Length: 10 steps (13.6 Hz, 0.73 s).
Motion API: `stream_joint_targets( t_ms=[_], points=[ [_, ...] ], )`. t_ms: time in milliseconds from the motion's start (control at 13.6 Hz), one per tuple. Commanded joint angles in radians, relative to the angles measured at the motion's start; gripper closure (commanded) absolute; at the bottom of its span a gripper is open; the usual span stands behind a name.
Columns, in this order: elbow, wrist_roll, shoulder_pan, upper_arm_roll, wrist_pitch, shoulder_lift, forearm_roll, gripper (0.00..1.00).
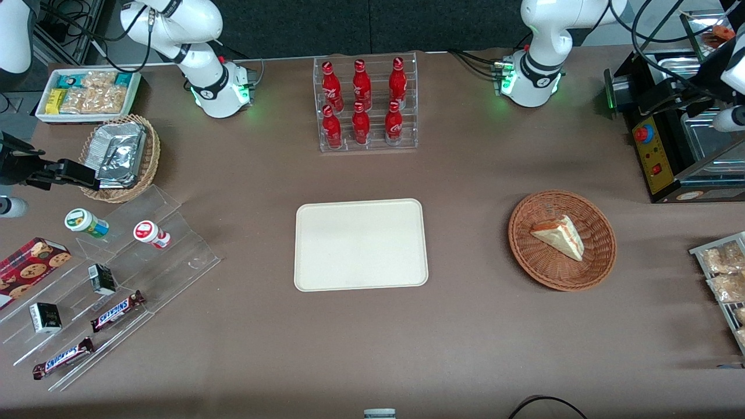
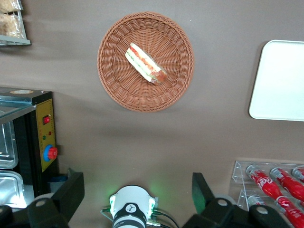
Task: Place sandwich from basket to tray
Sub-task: 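Move the left gripper over the wicker basket toward the wrapped sandwich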
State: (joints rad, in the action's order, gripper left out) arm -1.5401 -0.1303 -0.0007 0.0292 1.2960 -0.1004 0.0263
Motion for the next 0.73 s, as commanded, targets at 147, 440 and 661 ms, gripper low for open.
stream_joint_targets(
  t_ms=[147,440,661],
  points=[
    [0.025,-0.009,-0.004,0.011,0.009,0.053,-0.035,0.0],
    [-0.095,-0.314,-0.004,0.008,0.2,0.175,-0.114,0.0],
    [-0.291,-0.553,0.001,0.003,0.464,0.176,-0.102,0.0]
  ],
)
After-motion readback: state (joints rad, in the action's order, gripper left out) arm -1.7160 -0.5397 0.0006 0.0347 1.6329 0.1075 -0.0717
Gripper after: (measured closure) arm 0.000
